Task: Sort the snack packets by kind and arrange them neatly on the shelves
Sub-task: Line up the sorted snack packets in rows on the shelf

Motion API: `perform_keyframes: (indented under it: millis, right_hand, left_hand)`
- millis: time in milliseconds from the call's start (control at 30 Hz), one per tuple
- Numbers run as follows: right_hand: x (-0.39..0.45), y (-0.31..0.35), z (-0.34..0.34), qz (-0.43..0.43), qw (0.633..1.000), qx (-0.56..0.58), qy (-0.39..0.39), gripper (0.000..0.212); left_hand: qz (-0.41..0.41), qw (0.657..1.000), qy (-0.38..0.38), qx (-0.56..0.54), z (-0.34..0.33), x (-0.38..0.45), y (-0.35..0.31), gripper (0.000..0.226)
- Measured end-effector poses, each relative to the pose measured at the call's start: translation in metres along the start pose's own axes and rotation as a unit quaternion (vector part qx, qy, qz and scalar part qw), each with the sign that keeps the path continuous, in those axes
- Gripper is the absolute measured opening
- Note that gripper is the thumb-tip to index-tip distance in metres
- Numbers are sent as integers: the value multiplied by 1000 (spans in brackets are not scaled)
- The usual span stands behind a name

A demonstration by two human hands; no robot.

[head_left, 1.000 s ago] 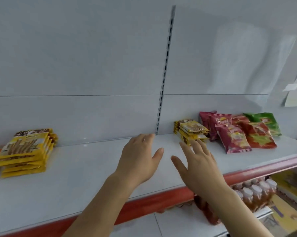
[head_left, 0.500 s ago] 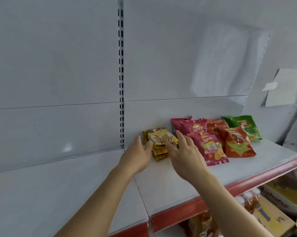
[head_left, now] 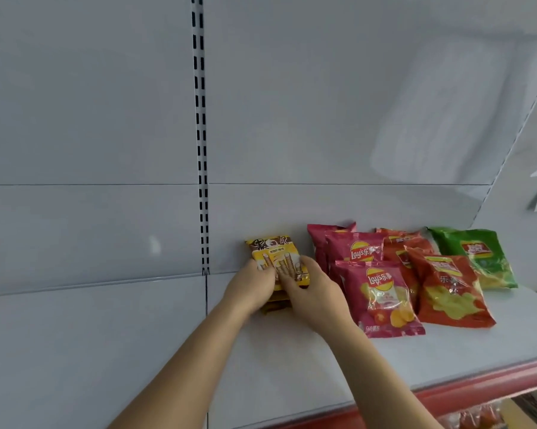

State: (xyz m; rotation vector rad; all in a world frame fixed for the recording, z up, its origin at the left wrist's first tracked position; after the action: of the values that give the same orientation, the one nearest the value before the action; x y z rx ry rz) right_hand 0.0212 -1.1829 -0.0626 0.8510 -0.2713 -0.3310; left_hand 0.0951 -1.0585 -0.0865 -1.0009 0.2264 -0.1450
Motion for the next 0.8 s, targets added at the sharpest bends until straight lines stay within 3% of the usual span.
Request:
perform_keyframes:
  millis: [200, 500, 600, 700, 800]
  right_hand:
    - [-21, -4, 8, 36, 985, 168, -5, 51]
    - [-53, 18, -21, 4, 913, 404, 51, 34]
    - [-64, 38, -37, -8, 910, 409, 63, 51]
    - [-79, 64, -54, 18, 911, 400, 99, 29]
    - [-101, 93, -74, 34, 908, 404, 108, 21]
  left_hand:
    - [-29, 990, -64, -123, 12, -45, -13, 22]
    - [-97, 977, -146, -119, 51, -115, -6, 24]
    - [-104, 971, -179, -120, 70, -132, 10, 27]
    - [-102, 968, -187, -134, 94, -148, 28, 28]
    - [-96, 964, -189, -163, 123, -169, 49, 31]
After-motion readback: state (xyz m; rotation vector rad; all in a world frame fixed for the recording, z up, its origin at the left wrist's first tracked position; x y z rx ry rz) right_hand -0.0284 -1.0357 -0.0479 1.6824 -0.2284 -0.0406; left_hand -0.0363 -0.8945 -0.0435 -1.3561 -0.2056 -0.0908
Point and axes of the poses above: each hand's wrist, its own x-axis towards the middle knuckle, its own z-axis out of the back of the hand, y = z × x, the point moved 7 cm from there along x, towards the middle knuckle, and after that the axes turned 5 degrees about x, right-handed, at the moved point
